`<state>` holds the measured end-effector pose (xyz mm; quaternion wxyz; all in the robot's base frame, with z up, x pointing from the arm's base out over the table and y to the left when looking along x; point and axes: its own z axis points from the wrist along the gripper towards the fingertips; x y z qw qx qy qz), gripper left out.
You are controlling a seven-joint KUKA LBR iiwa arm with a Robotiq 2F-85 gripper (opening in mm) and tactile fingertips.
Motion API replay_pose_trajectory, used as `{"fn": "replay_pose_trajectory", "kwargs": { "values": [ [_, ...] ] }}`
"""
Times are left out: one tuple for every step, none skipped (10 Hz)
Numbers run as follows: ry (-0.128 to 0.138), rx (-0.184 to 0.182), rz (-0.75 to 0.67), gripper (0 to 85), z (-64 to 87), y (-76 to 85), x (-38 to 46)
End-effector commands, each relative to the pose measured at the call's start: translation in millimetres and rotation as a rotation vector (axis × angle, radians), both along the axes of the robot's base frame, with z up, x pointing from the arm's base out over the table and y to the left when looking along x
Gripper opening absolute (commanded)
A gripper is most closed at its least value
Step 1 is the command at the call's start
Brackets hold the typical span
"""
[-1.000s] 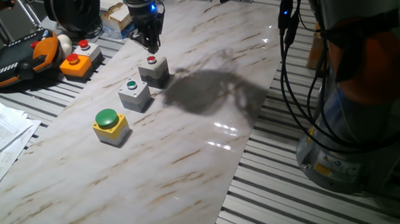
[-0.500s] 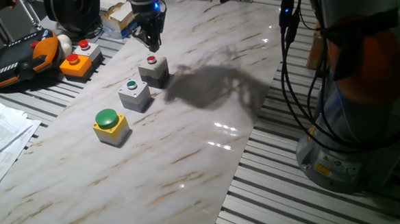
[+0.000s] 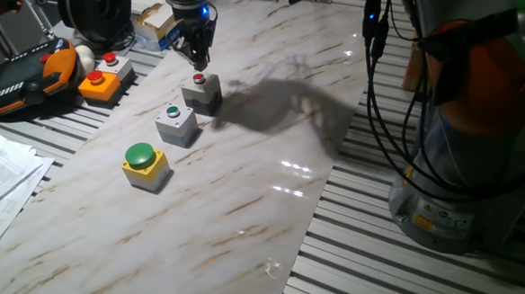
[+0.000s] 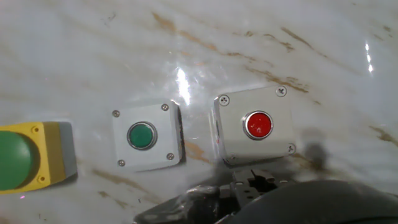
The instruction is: Press three buttons from left to right in sequence
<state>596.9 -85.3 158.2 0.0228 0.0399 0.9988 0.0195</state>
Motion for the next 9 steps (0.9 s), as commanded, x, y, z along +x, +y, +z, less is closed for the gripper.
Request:
{"fn": "replay_pose_trajectory", "kwargs": {
  "values": [
    [0.009, 0.014, 0.025, 1.0, -0.5, -1.8, 3.4],
    [0.013, 0.016, 0.042, 11.0, -0.2, -2.2, 5.6],
    [0.008, 0.007, 0.055, 27.0, -0.3, -1.4, 6.3],
    [0.007, 0.008, 0.059, 40.7, -0.5, -0.3, 7.1],
    [0.006, 0.009, 0.06, 49.3, -1.0, 0.9, 7.9],
    [0.004, 0.007, 0.069, 51.3, -2.8, 1.9, 9.2],
    [0.002, 0.009, 0.074, 52.7, -6.3, 2.3, 10.5],
    [0.0, 0.013, 0.077, 52.7, -9.5, 2.6, 12.0],
    [0.0, 0.022, 0.08, 52.7, -12.5, 3.6, 13.8]
  ]
}}
